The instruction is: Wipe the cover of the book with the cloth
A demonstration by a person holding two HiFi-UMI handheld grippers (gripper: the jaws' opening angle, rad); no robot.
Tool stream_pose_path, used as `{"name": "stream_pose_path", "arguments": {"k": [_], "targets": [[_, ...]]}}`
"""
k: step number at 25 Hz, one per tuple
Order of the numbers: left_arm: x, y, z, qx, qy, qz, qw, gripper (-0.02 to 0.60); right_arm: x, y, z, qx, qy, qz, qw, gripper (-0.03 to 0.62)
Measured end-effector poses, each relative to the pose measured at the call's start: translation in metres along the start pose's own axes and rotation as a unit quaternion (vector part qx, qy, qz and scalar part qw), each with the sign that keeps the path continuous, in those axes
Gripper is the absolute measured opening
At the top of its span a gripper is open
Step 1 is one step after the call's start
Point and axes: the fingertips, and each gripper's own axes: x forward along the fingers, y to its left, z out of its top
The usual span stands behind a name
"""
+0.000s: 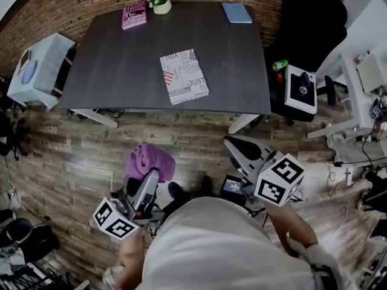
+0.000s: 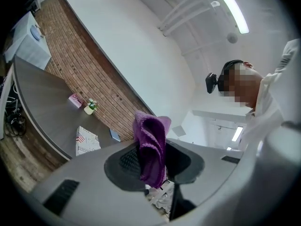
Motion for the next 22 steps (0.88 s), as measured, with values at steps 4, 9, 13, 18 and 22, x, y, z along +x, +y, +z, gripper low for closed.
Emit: {"name": "stream_pose_path", "arguments": {"k": [4,9,13,18,22], "targets": [[-0.005,0.000,0.005,0.000,0.003,-0.016,0.9999,0.107,0.003,0.012,0.005,-0.015,-0.011,-0.012,1.000,0.014],[-0.010,-0.002,0.003,-0.003,0.015,-0.032,0.9994,0.107,0.006,0.018,0.002,-0.016,-0.013,-0.030,0.999,0.014],[-0.014,-0.001,0.000,-0.011,0.023,-0.037,0.9990,0.107,0.004,0.017,0.001,-0.016,-0.013,-0.047,0.999,0.014],[-0.016,0.002,0.000,-0.017,0.025,-0.041,0.9987,0.107,0.004,0.015,0.001,-0.016,-0.014,-0.059,0.998,0.014],[-0.017,0.001,0.001,-0.018,0.028,-0.044,0.9985,0.108,0.005,0.015,0.002,-0.018,-0.014,-0.064,0.998,0.014]]}}
